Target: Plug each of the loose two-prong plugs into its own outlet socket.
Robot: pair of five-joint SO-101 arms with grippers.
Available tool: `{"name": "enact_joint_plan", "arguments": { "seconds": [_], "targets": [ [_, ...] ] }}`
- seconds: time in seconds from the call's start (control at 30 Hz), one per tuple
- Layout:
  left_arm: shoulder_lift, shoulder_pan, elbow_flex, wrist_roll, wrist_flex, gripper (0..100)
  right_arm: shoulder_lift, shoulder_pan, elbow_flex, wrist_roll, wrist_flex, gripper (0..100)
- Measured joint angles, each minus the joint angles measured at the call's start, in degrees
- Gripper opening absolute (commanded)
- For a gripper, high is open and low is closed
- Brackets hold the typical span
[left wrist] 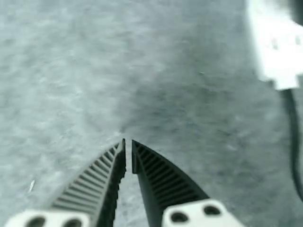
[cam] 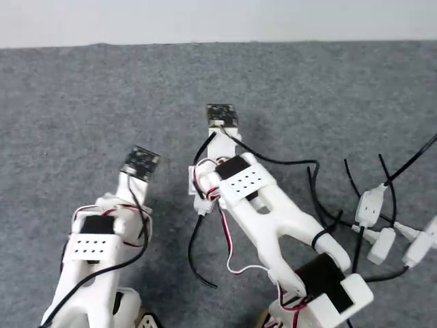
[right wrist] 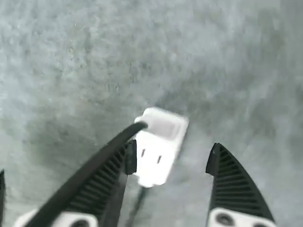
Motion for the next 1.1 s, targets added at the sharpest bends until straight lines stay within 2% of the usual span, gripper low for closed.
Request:
{"name": "enact_joint_plan", "arguments": {
  "seconds": [0.07, 0.13, 0.27, 0.4, 0.47, 0.57, 0.6, 0.67, 0.87, 0.97, 1.1],
  "targets": [
    [0.09, -2.37, -0.53, 0.00, -0.09, 2, 0.44, -1.32, 0.00, -5.01, 0.00, 23.8],
    [0.09, -3.43, -0.53, 0.26, -0.18, 2, 2.37, -2.73, 0.00, -6.33, -0.26, 23.8],
    [0.09, -3.78, -0.53, 0.00, -0.35, 2, 8.09, -4.40, -0.53, -6.15, -2.99, 23.8],
    [0.09, -4.04, -0.53, 0.00, -0.35, 2, 14.95, -4.40, -5.54, -2.81, -3.96, 23.2],
    [0.09, -4.04, -0.53, 0.00, -0.35, 2, 17.49, -4.31, -8.35, -0.44, -3.25, 19.5],
    [0.09, -4.04, -0.53, 0.00, -0.35, 2, 20.48, -4.13, -12.92, 2.20, 1.23, 3.8],
    [0.09, -4.04, -0.53, 0.00, -0.35, 2, 21.27, -3.60, -14.33, 2.64, 3.16, 0.0],
    [0.09, -4.04, -0.53, 0.00, -0.35, 2, 22.33, -2.20, -16.88, 4.04, 6.24, 2.7],
    [0.09, -3.96, -0.53, 0.00, -0.35, 2, 21.80, 4.22, -18.99, 12.66, 13.89, 0.8],
    [0.09, -3.96, -0.53, 0.00, -0.70, 1, 17.49, 9.32, -18.99, 15.82, 17.93, 0.8],
    [0.09, -2.20, 1.41, 0.00, -5.63, 1, 10.29, 17.23, -18.99, 19.60, 23.56, 0.8]
  ]
}}
